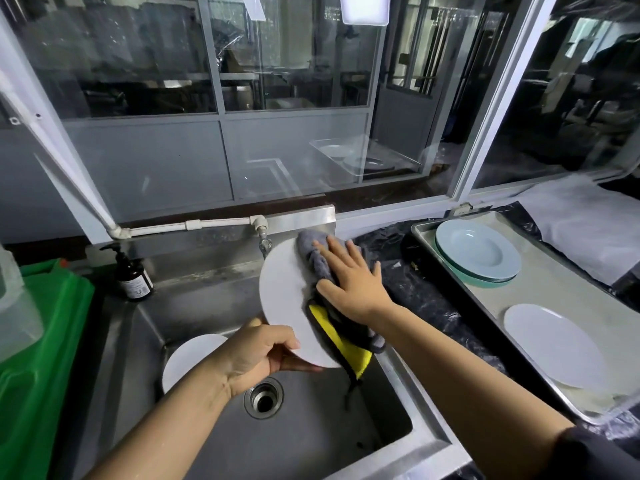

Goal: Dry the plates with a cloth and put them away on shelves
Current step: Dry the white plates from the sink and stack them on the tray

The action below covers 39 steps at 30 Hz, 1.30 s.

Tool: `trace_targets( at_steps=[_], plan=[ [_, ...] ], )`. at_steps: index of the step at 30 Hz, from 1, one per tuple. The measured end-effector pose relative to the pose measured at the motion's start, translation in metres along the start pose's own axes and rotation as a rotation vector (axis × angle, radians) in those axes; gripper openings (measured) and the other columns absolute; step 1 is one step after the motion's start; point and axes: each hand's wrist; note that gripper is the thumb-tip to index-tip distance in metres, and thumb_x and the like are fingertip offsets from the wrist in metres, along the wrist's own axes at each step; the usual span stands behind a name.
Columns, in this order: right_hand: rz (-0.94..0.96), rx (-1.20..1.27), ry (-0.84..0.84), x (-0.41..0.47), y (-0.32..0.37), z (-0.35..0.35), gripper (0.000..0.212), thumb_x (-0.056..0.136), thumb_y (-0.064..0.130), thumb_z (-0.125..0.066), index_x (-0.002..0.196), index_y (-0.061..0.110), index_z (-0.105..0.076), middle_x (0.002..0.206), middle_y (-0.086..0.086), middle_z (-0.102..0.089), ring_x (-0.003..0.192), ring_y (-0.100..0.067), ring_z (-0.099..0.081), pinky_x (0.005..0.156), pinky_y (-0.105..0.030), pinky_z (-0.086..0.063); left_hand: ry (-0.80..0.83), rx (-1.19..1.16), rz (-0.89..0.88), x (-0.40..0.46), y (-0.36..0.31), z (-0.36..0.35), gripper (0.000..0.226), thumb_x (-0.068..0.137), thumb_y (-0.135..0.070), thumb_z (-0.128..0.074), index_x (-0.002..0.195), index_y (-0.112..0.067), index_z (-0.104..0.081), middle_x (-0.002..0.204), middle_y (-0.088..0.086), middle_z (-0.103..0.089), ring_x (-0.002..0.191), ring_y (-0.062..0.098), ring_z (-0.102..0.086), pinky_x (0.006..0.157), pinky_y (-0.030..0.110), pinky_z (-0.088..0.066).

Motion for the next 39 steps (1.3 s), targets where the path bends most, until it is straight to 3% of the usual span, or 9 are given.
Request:
trace_targets(
  at_steps=[3, 9, 16, 18, 23, 29, 39],
  plan=[
    [-0.086, 0.152, -0.018, -0.012, -0.02, -0.005, 0.066, 0.093, 0.04, -0.049, 0.151, 0.048, -0.017, 0.163, 0.012, 0.0, 0.149, -0.021, -0.003, 0.118, -0.043, -0.011, 0.005, 0.008, 0.019, 0.0, 0.005, -0.002, 0.045, 0.059, 0.011, -0.053, 0.102, 0.007, -0.066, 0.103, 0.029, -0.068, 0.084, 0.041, -0.068, 0.066, 0.053, -0.059],
    [-0.17, 0.06, -0.048, -0.055, -0.068, -0.019, 0.073, 0.079, 0.048, -0.042, 0.15, 0.043, -0.027, 0.156, 0.003, -0.026, 0.139, -0.021, -0.028, 0.112, -0.032, -0.027, 0.039, 0.013, 0.125, 0.007, 0.032, -0.004, 0.052, 0.06, 0.009, -0.054, 0.11, -0.002, -0.062, 0.102, 0.018, -0.073, 0.084, 0.036, -0.072, 0.069, 0.057, -0.058],
    [-0.29, -0.177, 0.085, -0.122, -0.121, -0.065, 0.071, 0.083, 0.051, -0.031, 0.152, 0.038, -0.023, 0.156, 0.0, -0.024, 0.13, -0.024, -0.032, 0.104, -0.036, -0.04, 0.006, 0.006, 0.304, 0.027, 0.081, 0.006, 0.055, 0.058, 0.008, -0.057, 0.11, -0.01, -0.061, 0.095, 0.011, -0.074, 0.098, 0.039, -0.064, 0.066, 0.054, -0.059],
    [-0.323, -0.204, 0.113, -0.137, -0.132, -0.081, 0.074, 0.082, 0.054, -0.024, 0.154, 0.037, -0.017, 0.157, -0.001, -0.022, 0.129, -0.026, -0.032, 0.099, -0.038, -0.044, -0.018, 0.0, 0.357, 0.03, 0.094, 0.01, 0.057, 0.057, 0.009, -0.059, 0.111, -0.009, -0.061, 0.101, 0.014, -0.073, 0.103, 0.042, -0.063, 0.07, 0.056, -0.059],
    [-0.487, -0.261, 0.122, -0.166, -0.166, -0.119, 0.072, 0.094, 0.043, -0.047, 0.156, 0.025, -0.016, 0.162, -0.007, -0.013, 0.135, -0.033, -0.029, 0.105, -0.043, -0.04, -0.12, -0.056, 0.377, 0.032, 0.119, 0.021, 0.067, 0.05, 0.01, -0.061, 0.116, -0.002, -0.058, 0.112, 0.02, -0.069, 0.1, 0.046, -0.065, 0.066, 0.054, -0.058],
    [-0.596, -0.298, 0.23, -0.179, -0.189, -0.152, 0.07, 0.097, 0.059, -0.036, 0.155, 0.033, -0.008, 0.164, -0.002, 0.0, 0.15, -0.028, 0.006, 0.119, -0.052, -0.012, -0.163, -0.079, 0.336, 0.027, 0.127, 0.026, 0.057, 0.055, 0.009, -0.057, 0.111, -0.003, -0.06, 0.111, 0.018, -0.07, 0.101, 0.044, -0.065, 0.067, 0.059, -0.058],
    [-0.605, -0.324, 0.326, -0.175, -0.185, -0.133, 0.077, 0.093, 0.07, -0.026, 0.156, 0.032, -0.003, 0.164, 0.0, 0.002, 0.15, -0.027, 0.01, 0.119, -0.056, 0.001, -0.114, -0.113, 0.337, 0.023, 0.125, 0.017, 0.054, 0.056, 0.007, -0.056, 0.109, 0.001, -0.061, 0.105, 0.017, -0.072, 0.089, 0.037, -0.069, 0.061, 0.048, -0.06]
  ],
)
Point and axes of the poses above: each hand's wrist, its own x-axis towards the middle knuckle, its own z-axis out of the back of the hand, y = z × x
